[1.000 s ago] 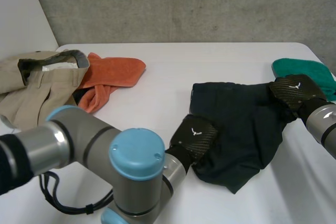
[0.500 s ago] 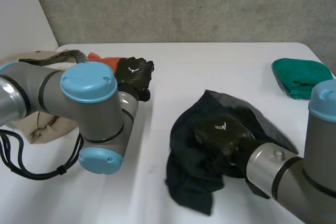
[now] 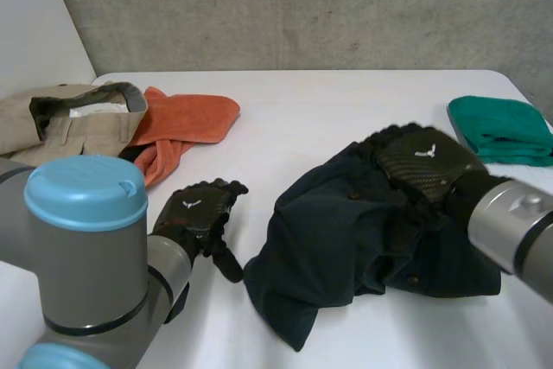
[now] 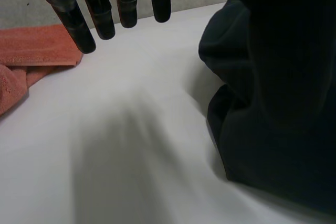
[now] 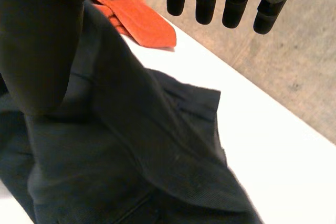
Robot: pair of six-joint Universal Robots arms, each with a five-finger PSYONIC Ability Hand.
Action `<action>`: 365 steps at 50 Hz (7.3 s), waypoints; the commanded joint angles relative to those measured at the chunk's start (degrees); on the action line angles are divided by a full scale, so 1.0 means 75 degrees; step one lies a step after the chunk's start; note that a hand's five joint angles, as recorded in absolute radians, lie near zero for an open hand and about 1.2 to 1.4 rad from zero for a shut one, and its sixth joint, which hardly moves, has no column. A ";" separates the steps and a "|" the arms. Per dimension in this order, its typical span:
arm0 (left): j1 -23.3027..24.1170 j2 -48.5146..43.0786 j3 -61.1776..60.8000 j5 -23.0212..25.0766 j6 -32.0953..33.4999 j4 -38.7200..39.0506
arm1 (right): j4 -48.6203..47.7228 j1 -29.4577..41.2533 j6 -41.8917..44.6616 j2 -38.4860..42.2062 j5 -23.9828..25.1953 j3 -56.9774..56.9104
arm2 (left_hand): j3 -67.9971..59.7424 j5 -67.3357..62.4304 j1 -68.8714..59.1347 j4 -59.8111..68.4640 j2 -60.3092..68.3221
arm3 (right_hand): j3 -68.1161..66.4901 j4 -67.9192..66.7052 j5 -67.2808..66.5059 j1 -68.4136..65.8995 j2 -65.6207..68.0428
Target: Fold the laundry.
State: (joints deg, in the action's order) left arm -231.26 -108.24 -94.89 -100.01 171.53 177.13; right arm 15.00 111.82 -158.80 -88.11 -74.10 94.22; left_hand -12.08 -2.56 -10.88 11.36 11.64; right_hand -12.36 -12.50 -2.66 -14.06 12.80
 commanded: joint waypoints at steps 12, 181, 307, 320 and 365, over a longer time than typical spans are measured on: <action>0.0237 -0.0474 -0.0192 -0.0001 -0.0055 0.0031 | 0.1047 -0.0506 0.1591 0.1738 0.0972 -0.3222 | -0.0223 -0.0158 -0.0382 0.0318 0.0281 | 0.0315 0.0333 0.0355 0.0541 -0.0374; 0.0203 -0.3319 0.7216 -0.0608 0.5439 -0.1368 | 0.0347 -0.0296 0.3562 0.3427 -0.1921 -0.4510 | -0.9057 -0.8992 -0.9216 0.9152 0.9115 | -0.9018 -0.9000 -0.8978 -0.8792 0.8959; -0.0056 -0.1238 0.1052 -0.1091 0.5137 0.2843 | -0.2892 0.0314 0.3338 0.4130 -0.2601 -0.1888 | -0.9057 -0.8992 -0.9216 0.9152 0.9115 | -0.9018 -0.9000 -0.8978 -0.8792 0.8959; 0.1255 0.1105 -0.0987 -0.0950 0.5242 -0.0009 | 0.0647 0.0220 0.4145 0.1588 -0.2531 0.0221 | -0.9057 -0.8992 -0.9216 0.9152 0.9115 | -0.9018 -0.9000 -0.8978 -0.8792 0.8959; -0.1298 -0.4037 0.4413 0.3351 0.4035 0.1039 | -0.0921 -0.0717 0.5131 0.1528 -0.2472 0.2004 | -0.3183 -0.3119 -0.3343 0.3279 0.3242 | -0.9018 -0.9000 -0.8978 -0.8792 0.8959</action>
State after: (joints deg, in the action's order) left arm -240.33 -133.10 -67.60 -78.36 205.31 185.20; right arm 9.15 106.48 -120.32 -78.58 -92.56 109.38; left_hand -29.97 -20.23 -29.88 30.19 29.79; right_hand -68.44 -68.80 -57.68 -64.09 67.70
